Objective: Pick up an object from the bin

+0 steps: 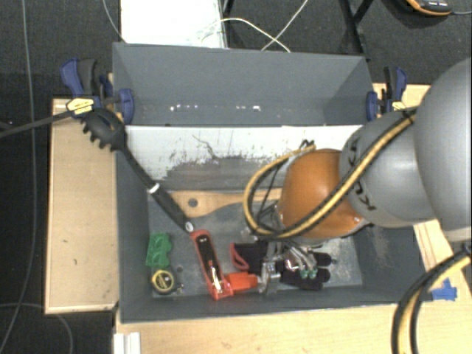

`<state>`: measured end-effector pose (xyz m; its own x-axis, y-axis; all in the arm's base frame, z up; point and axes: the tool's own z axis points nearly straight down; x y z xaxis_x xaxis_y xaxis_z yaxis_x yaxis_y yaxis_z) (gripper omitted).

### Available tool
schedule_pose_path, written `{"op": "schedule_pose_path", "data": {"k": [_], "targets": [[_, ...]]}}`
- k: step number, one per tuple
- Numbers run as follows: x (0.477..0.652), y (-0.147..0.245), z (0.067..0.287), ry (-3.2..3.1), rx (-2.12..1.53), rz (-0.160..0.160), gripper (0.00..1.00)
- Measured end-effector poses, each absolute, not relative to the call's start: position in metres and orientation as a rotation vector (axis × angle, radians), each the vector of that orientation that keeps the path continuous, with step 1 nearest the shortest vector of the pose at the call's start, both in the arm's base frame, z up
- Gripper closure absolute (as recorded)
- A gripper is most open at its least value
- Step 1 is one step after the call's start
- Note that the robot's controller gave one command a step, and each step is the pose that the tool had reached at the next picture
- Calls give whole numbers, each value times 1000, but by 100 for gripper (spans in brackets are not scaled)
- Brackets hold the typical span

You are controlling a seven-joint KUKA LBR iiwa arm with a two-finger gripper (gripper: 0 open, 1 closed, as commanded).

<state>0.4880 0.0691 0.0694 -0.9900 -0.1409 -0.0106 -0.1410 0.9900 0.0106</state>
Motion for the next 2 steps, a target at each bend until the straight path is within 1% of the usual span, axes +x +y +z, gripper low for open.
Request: {"op": "schedule_pose_path", "data": {"k": [1, 2], "targets": [[488, 63, 70, 3122, -191, 22, 0], [486, 84, 108, 3107, -339, 23, 0]]}}
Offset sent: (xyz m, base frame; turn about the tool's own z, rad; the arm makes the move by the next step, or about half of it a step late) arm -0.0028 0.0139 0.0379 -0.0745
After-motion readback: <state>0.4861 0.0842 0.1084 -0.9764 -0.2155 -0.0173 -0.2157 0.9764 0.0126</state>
